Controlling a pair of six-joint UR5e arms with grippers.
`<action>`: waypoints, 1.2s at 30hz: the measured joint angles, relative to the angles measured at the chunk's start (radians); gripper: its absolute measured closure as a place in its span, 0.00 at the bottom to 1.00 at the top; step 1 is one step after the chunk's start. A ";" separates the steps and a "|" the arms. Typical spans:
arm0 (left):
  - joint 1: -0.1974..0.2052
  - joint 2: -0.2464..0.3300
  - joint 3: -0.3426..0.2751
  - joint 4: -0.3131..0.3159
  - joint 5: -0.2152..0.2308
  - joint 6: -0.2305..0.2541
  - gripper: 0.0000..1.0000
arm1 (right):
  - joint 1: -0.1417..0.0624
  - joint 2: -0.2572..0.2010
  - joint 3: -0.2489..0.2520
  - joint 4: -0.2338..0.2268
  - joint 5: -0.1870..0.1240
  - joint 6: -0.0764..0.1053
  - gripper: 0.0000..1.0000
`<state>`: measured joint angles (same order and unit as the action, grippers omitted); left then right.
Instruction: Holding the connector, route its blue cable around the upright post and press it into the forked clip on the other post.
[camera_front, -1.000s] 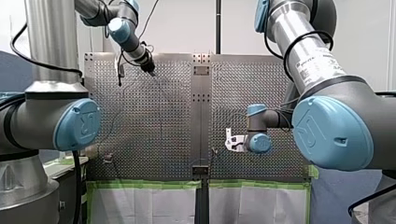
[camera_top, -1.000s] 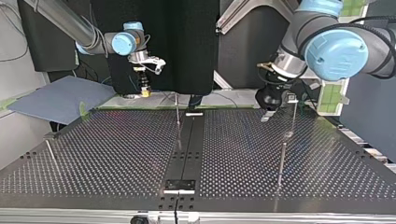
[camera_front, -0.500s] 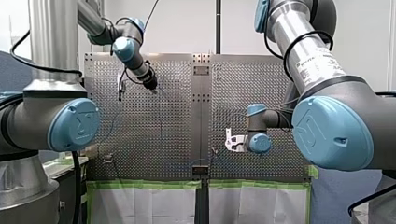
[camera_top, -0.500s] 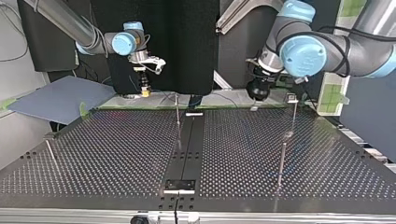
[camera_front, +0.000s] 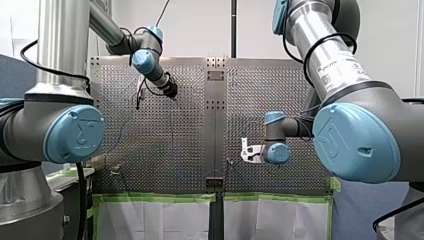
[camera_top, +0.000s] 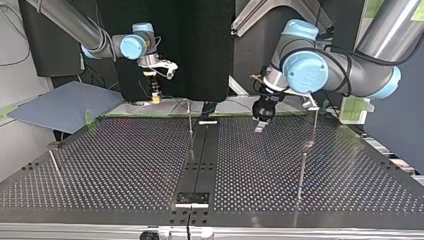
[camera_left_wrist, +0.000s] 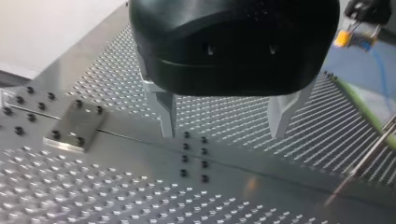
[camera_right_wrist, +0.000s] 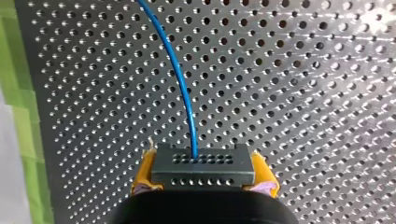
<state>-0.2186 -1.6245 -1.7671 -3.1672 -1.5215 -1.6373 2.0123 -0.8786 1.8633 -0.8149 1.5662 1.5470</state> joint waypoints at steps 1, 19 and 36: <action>-0.001 0.000 0.004 0.007 -0.005 0.007 0.01 | 0.001 0.000 0.001 0.007 0.003 -0.002 1.00; 0.007 -0.001 0.016 0.154 -0.103 0.154 0.01 | 0.000 0.000 0.070 0.064 0.150 -0.050 1.00; 0.006 -0.006 0.017 0.298 -0.192 0.279 0.01 | 0.013 0.000 0.079 0.065 0.190 -0.095 1.00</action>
<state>-0.2130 -1.6303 -1.7500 -2.8693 -1.7136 -1.3585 2.0254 -0.8789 1.9423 -0.7498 1.7564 1.4518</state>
